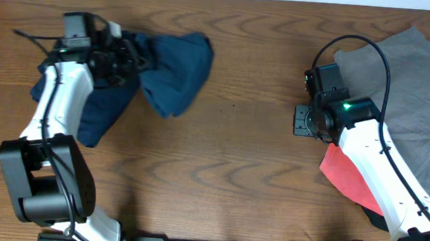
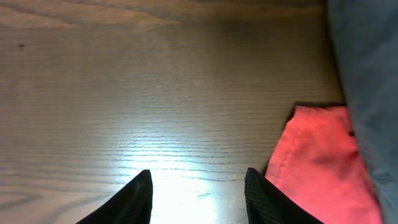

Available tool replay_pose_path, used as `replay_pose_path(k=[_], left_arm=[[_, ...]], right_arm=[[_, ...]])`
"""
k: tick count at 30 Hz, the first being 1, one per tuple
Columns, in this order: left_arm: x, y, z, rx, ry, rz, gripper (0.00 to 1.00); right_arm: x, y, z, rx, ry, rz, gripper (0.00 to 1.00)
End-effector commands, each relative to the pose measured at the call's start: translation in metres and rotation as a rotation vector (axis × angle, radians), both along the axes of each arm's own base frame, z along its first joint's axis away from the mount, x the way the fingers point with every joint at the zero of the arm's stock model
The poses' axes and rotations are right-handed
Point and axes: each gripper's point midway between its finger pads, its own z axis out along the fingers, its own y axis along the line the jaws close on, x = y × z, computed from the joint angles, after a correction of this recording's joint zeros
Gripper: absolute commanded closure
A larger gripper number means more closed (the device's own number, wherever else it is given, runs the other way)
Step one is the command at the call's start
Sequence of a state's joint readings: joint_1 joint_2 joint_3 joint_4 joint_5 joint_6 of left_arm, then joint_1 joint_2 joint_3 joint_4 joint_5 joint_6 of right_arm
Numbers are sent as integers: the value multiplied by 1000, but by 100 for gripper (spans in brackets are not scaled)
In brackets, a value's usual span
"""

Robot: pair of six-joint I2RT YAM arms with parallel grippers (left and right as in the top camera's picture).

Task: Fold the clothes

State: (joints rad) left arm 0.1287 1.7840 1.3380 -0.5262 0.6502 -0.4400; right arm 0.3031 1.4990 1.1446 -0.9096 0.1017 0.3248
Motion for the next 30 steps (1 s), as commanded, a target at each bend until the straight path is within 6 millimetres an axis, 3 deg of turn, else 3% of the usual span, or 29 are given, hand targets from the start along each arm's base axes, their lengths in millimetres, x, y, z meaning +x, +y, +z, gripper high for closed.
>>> replay_pose_path(k=[1,5,11,18,25,30], left_arm=[[-7,-33,1,-21,-14,-105,94],[-7,-51,2,-19,-27,-146,94],[-4,-55,10,-34,-64,-162,94],[-7,-84,46,-251,-123,-243,94],[-15,-96,59,-414,-18,-209,94],[-18,-98,62,-461,26,-189,94]], right_arm=[[-1,11,-3,53,21,37,52],[-2,15,-3,75,26,51,51],[-1,16,-3,79,22,52,51],[-2,54,-4,260,51,170,50],[-23,97,-32,415,220,261,52],[-30,118,-61,455,330,191,55]])
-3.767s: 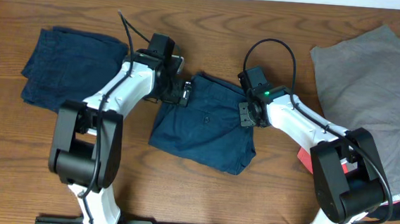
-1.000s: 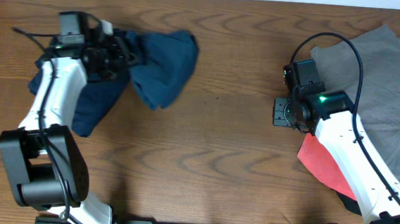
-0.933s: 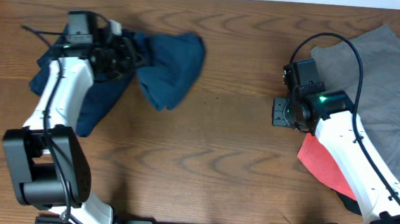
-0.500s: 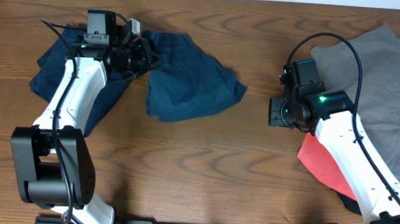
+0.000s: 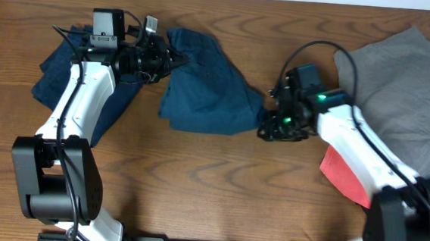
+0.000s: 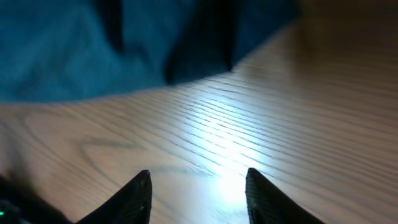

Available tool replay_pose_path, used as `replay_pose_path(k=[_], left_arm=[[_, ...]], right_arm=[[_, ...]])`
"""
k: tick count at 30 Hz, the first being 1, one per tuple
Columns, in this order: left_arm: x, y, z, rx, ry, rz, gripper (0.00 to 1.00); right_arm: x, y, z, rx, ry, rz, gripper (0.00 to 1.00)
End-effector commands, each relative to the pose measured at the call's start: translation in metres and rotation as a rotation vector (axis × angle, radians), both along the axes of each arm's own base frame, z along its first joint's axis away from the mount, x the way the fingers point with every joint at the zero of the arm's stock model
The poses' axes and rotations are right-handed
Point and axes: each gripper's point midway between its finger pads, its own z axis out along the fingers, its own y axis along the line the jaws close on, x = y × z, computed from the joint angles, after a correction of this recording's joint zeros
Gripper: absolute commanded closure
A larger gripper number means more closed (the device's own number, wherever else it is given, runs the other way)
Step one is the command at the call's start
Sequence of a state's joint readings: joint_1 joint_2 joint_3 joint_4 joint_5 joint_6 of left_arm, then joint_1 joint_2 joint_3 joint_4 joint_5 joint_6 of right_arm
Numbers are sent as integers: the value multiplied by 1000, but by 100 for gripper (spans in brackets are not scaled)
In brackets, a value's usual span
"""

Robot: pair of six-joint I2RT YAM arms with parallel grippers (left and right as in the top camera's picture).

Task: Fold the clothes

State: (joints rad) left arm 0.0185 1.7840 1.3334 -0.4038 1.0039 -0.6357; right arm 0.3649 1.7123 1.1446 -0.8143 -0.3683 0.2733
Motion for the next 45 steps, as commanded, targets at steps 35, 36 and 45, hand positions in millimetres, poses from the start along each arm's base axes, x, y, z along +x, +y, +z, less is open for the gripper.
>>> replay_pose_path(k=[35,36,45], left_arm=[[-63,-62,1,-81,195,-196,94],[-67,-61,-2,-67,194,-209,94],[-100,-66,-9,-14,99,-387,94]], right_arm=[[133,22,15,112,-424,-326,51],[130,3,14,56,-414,-337,51],[101,-93,54,-133,-411,-349,46]])
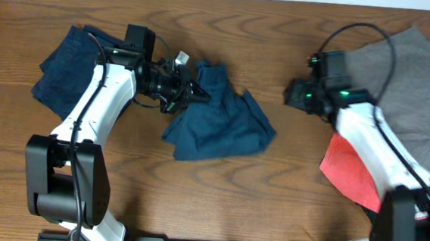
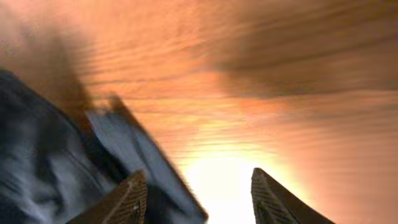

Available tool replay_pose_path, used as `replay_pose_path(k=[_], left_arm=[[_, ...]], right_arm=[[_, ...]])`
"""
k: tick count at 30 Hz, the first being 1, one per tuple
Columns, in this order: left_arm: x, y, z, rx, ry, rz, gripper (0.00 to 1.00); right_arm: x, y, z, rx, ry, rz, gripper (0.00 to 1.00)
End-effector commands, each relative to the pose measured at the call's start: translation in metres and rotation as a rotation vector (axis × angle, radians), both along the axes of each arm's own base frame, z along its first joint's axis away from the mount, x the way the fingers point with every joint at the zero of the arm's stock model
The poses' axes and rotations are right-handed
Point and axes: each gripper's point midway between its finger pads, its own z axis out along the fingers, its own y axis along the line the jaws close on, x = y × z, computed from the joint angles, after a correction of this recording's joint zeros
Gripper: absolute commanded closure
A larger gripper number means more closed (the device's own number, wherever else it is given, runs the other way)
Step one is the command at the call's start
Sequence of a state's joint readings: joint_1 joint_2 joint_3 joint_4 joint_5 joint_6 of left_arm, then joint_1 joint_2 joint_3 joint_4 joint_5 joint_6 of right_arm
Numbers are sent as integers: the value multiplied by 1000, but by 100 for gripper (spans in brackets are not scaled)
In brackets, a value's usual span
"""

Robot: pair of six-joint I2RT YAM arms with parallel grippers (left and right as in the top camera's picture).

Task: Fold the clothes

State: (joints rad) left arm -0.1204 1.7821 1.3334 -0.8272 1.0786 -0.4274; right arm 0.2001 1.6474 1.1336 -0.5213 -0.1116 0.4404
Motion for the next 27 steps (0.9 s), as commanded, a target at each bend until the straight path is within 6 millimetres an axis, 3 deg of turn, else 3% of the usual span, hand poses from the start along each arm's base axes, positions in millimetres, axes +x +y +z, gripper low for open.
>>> replay_pose_path(k=[1,6,11,13,21,27], left_arm=[[-8,-11,10,-41,-171,-126,93],[0,-17,14,-54,-285,-164,94],[3,-28,41,-214,-354,-187,94],[3,-28,43,-222,-343,-182,94],[-1,-27,41,-218,-305,-179,94],[-1,-27,39,-207,-305,-177,93]], right_arm=[[-4,-19,21,-65,-38,40,46],[-27,-33,13,-74,63,18,44],[-49,-36,4,-87,159,21,40],[-53,-33,3,-72,174,30,36],[-63,10,10,136,187,210,33],[-56,41,3,281,174,332,32]])
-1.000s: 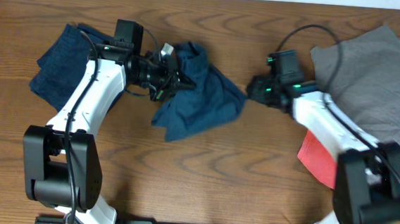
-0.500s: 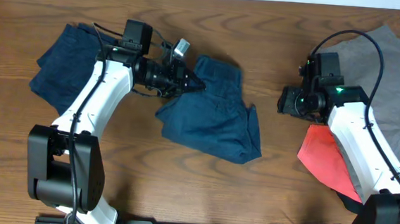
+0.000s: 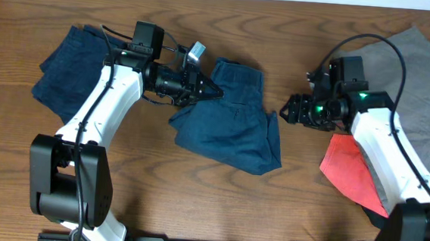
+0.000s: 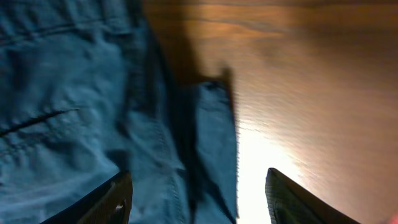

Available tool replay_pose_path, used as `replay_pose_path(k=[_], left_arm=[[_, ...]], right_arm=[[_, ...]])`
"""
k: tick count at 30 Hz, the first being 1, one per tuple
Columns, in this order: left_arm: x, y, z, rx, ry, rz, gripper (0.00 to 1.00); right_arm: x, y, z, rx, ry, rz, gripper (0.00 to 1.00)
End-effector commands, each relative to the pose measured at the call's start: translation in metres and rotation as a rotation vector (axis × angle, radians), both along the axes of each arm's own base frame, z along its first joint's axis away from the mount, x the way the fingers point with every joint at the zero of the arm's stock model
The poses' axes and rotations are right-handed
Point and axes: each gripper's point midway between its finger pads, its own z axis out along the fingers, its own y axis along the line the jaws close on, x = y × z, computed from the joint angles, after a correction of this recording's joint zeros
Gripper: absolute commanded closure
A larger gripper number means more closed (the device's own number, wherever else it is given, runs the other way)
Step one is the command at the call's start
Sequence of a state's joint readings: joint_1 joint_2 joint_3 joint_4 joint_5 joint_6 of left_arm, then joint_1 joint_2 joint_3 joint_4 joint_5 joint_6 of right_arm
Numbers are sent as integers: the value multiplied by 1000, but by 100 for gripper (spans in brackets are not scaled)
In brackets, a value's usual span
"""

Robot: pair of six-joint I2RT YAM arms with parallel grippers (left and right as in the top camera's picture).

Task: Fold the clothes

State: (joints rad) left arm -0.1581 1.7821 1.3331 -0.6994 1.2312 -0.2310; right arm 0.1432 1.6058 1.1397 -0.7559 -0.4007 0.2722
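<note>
A dark blue pair of shorts (image 3: 229,133) lies partly spread at the table's middle. My left gripper (image 3: 211,90) is shut on its upper left edge, near the waistband. My right gripper (image 3: 285,110) stands open at the garment's right edge. In the right wrist view the blue cloth (image 4: 74,106) fills the left side, and a folded edge of it (image 4: 214,143) lies between the two fingers (image 4: 115,199). A second dark blue garment (image 3: 67,68) lies flat at the far left.
A large grey cloth (image 3: 415,81) covers the right end of the table, with a red cloth (image 3: 348,172) beside it under my right arm. Bare wooden table (image 3: 194,203) lies in front of the shorts.
The shorts have spread wider and shifted right, their right edge now by my right gripper. My left gripper moved slightly right and up with them. My right gripper came down over the cloth's edge.
My left gripper held the bunched shorts over the other blue garment at the far left, my right gripper near the red cloth. Then the shorts were at the middle with my right gripper at their corner. Then it stood apart; now it straddles their right edge.
</note>
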Motion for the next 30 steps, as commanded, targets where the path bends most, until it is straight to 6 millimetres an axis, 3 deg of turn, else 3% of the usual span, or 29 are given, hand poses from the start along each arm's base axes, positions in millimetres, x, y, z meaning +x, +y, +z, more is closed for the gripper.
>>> replay_pose_path(k=[1,8,13,18,24,25,27,30], left_arm=[[-3,-1,10,-35,-21,-15,94],[-3,-1,10,-33,-21,-14,94],[-4,-1,9,-32,-21,-15,94],[-3,0,7,-17,-22,-10,93],[-3,5,-6,59,3,13,93],[-3,6,-7,66,1,16,93],[-2,7,-9,80,-2,21,93],[-1,8,-12,98,0,26,93]], right_arm=[[1,30,-3,156,0,132,30],[34,56,-34,239,-77,213,25],[46,87,-39,422,-156,329,24],[45,113,-41,608,-198,438,22],[38,127,-56,658,-188,488,19],[38,128,-57,656,-186,490,20],[39,127,-58,653,-190,489,35],[40,125,-52,686,-193,487,72]])
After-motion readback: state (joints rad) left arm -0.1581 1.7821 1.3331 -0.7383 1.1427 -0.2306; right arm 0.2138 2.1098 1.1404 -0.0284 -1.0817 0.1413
